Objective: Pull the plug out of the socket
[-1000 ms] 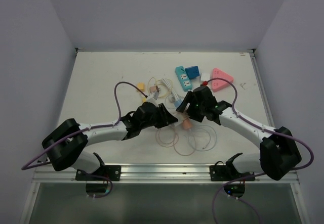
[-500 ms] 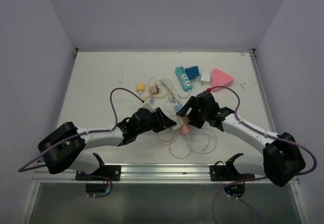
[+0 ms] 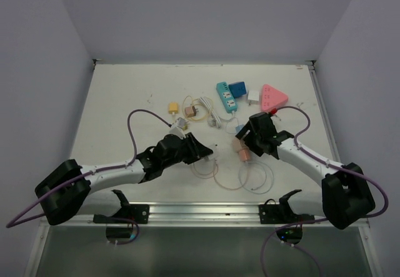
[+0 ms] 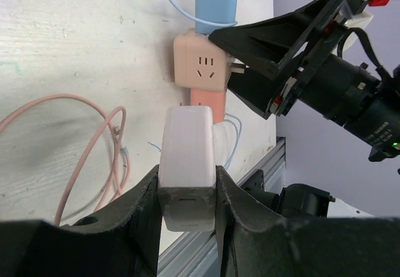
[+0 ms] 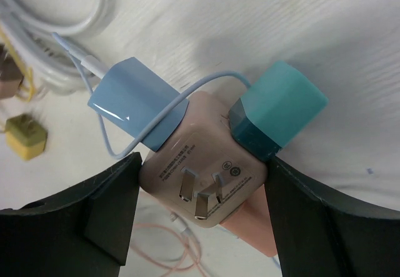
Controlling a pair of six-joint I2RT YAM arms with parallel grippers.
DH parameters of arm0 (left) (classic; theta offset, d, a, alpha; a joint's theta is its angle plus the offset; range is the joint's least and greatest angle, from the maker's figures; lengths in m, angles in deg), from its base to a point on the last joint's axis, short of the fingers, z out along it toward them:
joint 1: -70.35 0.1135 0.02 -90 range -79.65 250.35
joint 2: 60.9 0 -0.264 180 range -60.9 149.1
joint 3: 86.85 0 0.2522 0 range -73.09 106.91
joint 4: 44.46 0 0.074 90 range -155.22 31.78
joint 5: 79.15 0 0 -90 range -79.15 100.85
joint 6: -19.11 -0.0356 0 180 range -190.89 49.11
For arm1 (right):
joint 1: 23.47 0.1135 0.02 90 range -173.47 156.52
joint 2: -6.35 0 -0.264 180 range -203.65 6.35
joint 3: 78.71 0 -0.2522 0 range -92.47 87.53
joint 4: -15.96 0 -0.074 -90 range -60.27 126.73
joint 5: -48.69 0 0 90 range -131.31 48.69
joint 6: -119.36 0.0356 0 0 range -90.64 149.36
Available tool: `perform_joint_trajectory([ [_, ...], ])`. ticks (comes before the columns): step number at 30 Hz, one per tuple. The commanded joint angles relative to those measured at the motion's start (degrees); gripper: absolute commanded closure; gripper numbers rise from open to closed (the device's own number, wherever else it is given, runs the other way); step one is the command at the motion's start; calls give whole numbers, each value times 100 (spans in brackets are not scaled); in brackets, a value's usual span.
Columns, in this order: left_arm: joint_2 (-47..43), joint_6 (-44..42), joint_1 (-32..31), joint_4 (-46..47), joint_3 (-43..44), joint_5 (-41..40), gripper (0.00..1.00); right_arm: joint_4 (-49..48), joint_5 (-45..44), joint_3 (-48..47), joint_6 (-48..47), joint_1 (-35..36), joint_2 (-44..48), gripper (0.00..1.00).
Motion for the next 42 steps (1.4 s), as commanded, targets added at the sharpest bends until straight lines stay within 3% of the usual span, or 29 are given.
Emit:
perform_joint_trajectory([
  [1,-417,97,9,3,-99,-331,100,51,-850,24,-33,-92,13,100],
  [9,-532,-324,201,-488,102,-377,100,-11,-613,-125,-471,-145,267,100],
  [14,-312,-999,1606,-629,356,582,100,7,-341,-248,-1096,-153,540,100],
  [22,1163,-2144,2969,-990,1945,1470,100,148,125,-450,-2265,-153,1067,100],
  [31,2921,-2487,3375,-955,3501,1980,96,-11,767,-398,-2784,-153,1384,100],
  [34,3335,-2610,3393,-1078,3906,2025,91,-28,952,-442,-2995,-153,1393,100],
  [42,3407,-2794,3419,-1429,4066,1805,58,-124,1592,-617,-3504,-145,1244,100],
])
